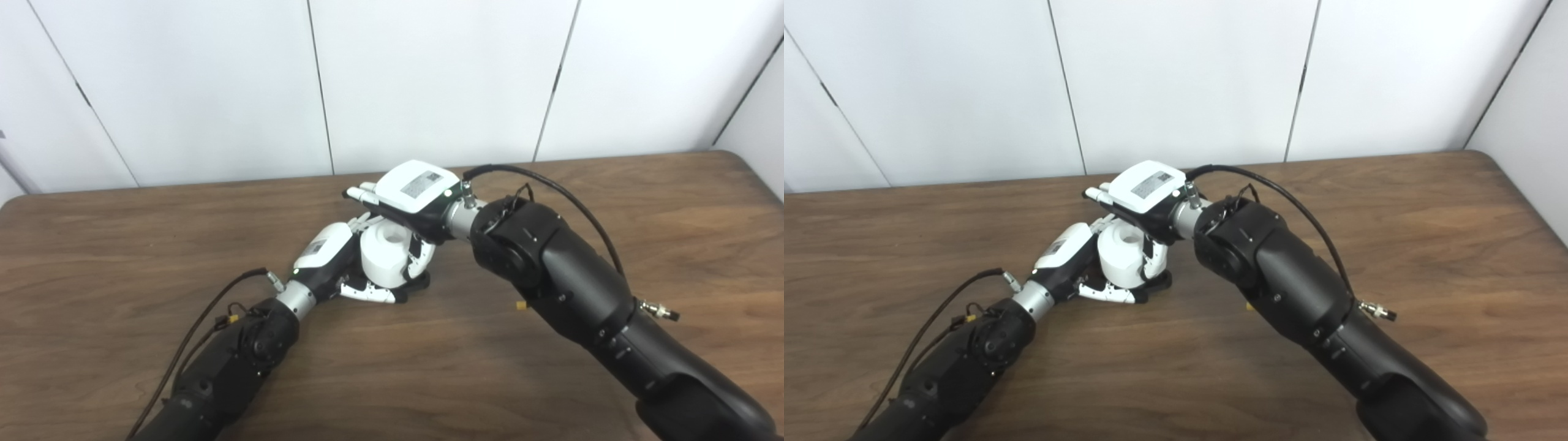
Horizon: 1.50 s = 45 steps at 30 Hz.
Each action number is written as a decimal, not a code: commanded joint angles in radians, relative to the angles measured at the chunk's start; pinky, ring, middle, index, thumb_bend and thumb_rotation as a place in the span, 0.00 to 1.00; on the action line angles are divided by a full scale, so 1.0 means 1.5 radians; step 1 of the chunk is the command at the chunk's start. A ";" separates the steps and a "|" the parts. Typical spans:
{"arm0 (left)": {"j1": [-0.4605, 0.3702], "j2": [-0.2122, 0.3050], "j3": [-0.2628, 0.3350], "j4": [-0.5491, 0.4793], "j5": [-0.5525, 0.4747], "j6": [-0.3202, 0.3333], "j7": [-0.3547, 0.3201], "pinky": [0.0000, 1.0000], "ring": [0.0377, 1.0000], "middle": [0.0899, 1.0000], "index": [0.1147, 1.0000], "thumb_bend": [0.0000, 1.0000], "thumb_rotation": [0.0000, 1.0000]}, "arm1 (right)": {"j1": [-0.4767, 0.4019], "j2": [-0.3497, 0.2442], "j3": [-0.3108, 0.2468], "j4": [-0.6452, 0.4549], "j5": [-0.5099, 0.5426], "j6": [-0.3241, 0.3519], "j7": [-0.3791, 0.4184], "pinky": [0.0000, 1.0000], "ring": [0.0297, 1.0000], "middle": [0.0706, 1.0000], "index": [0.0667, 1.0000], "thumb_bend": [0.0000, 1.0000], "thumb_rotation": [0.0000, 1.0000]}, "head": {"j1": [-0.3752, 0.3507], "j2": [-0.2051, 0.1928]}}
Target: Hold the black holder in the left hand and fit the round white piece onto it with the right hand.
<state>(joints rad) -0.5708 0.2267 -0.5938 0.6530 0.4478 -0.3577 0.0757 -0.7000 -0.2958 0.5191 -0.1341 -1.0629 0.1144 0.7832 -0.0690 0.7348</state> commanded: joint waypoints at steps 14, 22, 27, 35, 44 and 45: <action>0.065 -0.024 -0.045 0.044 0.028 0.016 -0.093 1.00 1.00 0.93 0.41 0.52 0.06 | -0.125 -0.036 -0.019 -0.070 0.034 0.022 0.243 0.91 1.00 1.00 1.00 1.00 0.24 | -0.008 -0.003; 0.063 -0.027 -0.044 0.056 0.031 0.004 -0.082 1.00 1.00 0.91 0.41 0.52 0.06 | -0.131 -0.046 -0.026 -0.088 0.037 0.027 0.272 0.89 0.97 1.00 1.00 1.00 0.24 | -0.009 -0.008; 0.064 -0.029 -0.043 0.054 0.028 0.011 -0.087 1.00 1.00 0.92 0.41 0.52 0.06 | -0.124 -0.057 -0.064 -0.103 0.057 0.034 0.245 0.93 0.98 1.00 1.00 0.97 0.22 | -0.008 -0.008; 0.062 -0.032 -0.038 0.061 0.022 0.005 -0.085 1.00 1.00 0.92 0.41 0.52 0.06 | -0.117 -0.102 -0.159 -0.126 0.115 0.043 0.207 0.71 0.86 0.91 0.90 0.93 0.14 | -0.006 -0.010; 0.059 -0.031 -0.033 0.078 0.022 -0.014 -0.082 1.00 1.00 0.93 0.41 0.52 0.06 | 0.006 -0.084 -0.334 -0.119 0.247 0.060 -0.041 0.65 0.79 0.82 0.78 0.83 0.10 | -0.007 -0.019; 0.058 -0.032 -0.032 0.081 0.021 -0.015 -0.080 1.00 1.00 0.93 0.41 0.52 0.06 | 0.023 -0.076 -0.355 -0.115 0.270 0.071 -0.063 0.65 0.80 0.83 0.80 0.82 0.10 | -0.009 -0.018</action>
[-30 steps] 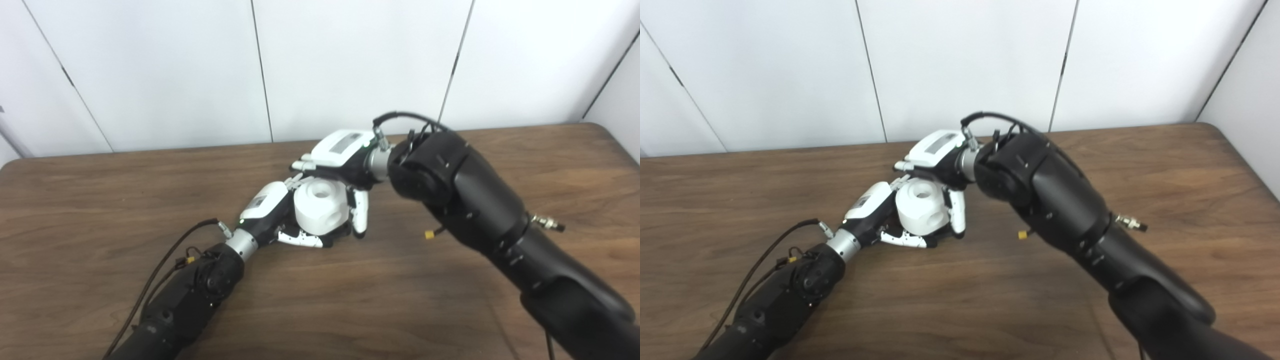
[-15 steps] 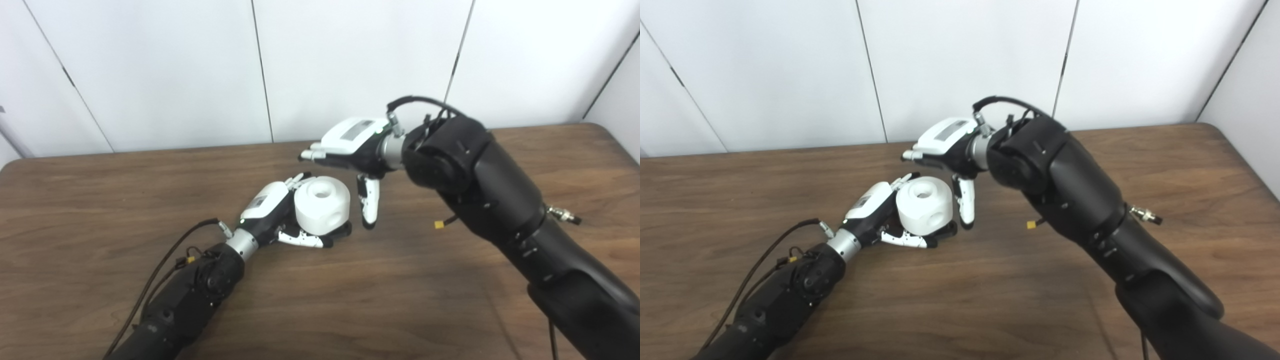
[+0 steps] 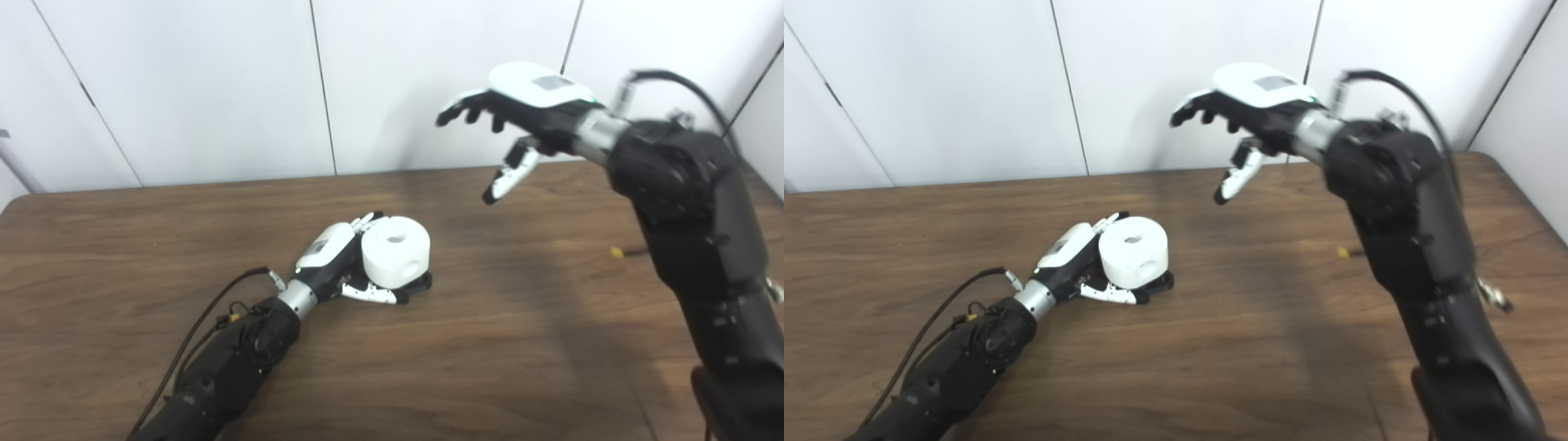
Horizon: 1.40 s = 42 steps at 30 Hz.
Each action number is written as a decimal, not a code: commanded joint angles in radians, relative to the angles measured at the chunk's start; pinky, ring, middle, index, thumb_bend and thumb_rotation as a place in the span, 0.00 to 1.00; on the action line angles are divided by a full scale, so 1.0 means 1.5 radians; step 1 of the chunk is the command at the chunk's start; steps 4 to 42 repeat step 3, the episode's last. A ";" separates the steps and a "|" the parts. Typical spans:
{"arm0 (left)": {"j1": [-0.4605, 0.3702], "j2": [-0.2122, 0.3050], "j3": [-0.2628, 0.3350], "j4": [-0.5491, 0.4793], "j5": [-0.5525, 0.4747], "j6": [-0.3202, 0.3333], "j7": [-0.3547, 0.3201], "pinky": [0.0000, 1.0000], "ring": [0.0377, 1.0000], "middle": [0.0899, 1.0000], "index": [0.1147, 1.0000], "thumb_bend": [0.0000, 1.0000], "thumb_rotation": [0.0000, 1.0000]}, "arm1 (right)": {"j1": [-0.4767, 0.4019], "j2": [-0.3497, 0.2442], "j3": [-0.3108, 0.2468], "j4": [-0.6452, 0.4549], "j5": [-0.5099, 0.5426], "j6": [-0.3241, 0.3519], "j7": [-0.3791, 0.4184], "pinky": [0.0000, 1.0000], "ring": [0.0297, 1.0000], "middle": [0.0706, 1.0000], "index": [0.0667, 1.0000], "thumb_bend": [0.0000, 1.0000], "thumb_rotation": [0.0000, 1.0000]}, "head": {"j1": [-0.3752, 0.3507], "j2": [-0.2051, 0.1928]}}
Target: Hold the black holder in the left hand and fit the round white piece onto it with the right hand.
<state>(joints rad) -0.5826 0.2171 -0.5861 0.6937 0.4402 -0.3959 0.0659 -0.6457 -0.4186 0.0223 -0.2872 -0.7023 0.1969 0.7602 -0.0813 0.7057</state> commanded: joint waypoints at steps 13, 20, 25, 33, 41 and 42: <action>0.066 -0.026 -0.035 0.059 0.027 0.006 -0.070 1.00 1.00 0.92 0.41 0.52 0.06 | 0.018 0.014 -0.051 -0.007 0.069 0.045 -0.082 0.64 0.81 0.86 0.84 0.83 0.09 | 0.000 0.001; 0.066 -0.026 -0.035 0.059 0.027 0.006 -0.070 1.00 1.00 0.92 0.41 0.52 0.06 | 0.018 0.014 -0.051 -0.007 0.069 0.045 -0.082 0.64 0.81 0.86 0.84 0.83 0.09 | 0.000 0.001; 0.066 -0.026 -0.035 0.059 0.027 0.006 -0.070 1.00 1.00 0.92 0.41 0.52 0.06 | 0.018 0.014 -0.051 -0.007 0.069 0.045 -0.082 0.64 0.81 0.86 0.84 0.83 0.09 | 0.000 0.001; 0.066 -0.026 -0.035 0.059 0.027 0.006 -0.070 1.00 1.00 0.92 0.41 0.52 0.06 | 0.018 0.014 -0.051 -0.007 0.069 0.045 -0.082 0.64 0.81 0.86 0.84 0.83 0.09 | 0.000 0.001; 0.066 -0.026 -0.035 0.059 0.027 0.006 -0.070 1.00 1.00 0.92 0.41 0.52 0.06 | 0.018 0.014 -0.051 -0.007 0.069 0.045 -0.082 0.64 0.81 0.86 0.84 0.83 0.09 | 0.000 0.001; 0.066 -0.026 -0.035 0.059 0.027 0.006 -0.070 1.00 1.00 0.92 0.41 0.52 0.06 | 0.018 0.014 -0.051 -0.007 0.069 0.045 -0.082 0.64 0.81 0.86 0.84 0.83 0.09 | 0.000 0.001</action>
